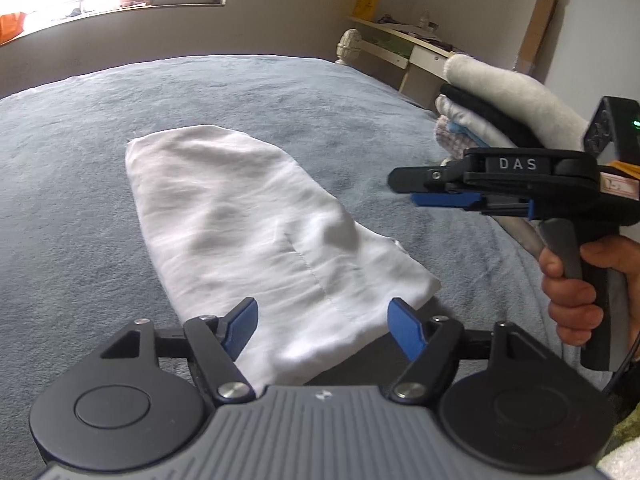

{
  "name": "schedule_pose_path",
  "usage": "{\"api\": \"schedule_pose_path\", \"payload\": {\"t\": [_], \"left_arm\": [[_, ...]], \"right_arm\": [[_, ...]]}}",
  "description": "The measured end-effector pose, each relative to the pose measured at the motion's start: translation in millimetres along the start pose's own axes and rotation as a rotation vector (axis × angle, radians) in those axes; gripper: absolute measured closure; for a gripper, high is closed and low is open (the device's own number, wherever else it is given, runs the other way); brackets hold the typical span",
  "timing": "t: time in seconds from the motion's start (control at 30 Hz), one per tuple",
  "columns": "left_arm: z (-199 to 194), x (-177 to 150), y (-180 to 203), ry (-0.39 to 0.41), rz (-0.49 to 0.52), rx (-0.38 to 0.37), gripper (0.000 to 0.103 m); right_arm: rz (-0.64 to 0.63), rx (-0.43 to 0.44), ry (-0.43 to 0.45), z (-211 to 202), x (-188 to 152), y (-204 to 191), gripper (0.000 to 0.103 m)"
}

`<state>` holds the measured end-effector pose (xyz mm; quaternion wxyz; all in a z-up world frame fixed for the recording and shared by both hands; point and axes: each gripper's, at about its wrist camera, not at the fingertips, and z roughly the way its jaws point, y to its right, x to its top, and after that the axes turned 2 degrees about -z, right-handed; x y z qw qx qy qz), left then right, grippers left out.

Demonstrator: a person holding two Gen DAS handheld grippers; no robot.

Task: Fold clothes

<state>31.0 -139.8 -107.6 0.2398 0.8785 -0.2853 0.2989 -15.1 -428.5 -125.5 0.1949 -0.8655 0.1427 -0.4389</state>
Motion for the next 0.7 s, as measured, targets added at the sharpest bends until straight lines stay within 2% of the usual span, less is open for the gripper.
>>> {"api": "schedule_pose_path", "payload": {"t": [0.07,0.17,0.23,0.27,0.33,0.47,0.53,0.7], "left_arm": [[-0.3,2.4,-1.3,-0.005,-0.010,0.016,0.027],[-3.2,6.3,-7.0,0.003,-0.047,0.045,0.024],[-7.0,8.0,-11.1,0.027,-0.074,0.073,0.015],[-8.9,8.8,-12.9,0.039,-0.084,0.087,0.014],[-12.0,10.3,-15.6,0.055,-0.093,0.108,0.011],[-14.9,11.8,-19.4,0.064,-0.106,0.138,0.007],[-15.5,12.1,-20.8,0.064,-0.115,0.146,0.005],[-16.9,12.4,-21.0,0.073,-0.120,0.178,0.003]], "right_arm": [[-0.025,-0.049,0.019,-2.5,2.2,-6.2,0.057],[-0.056,-0.110,0.044,-5.7,6.3,-13.9,0.047],[-0.086,-0.148,0.054,-6.5,8.2,-19.2,0.033],[-0.101,-0.164,0.060,-6.9,8.6,-21.6,0.030],[-0.124,-0.185,0.069,-7.1,8.7,-25.1,0.015],[-0.142,-0.206,0.073,-6.5,7.6,-29.8,0.010],[-0.145,-0.225,0.071,-5.1,7.9,-31.6,0.004],[-0.183,-0.259,0.083,-5.0,5.0,-40.8,0.001]]}}
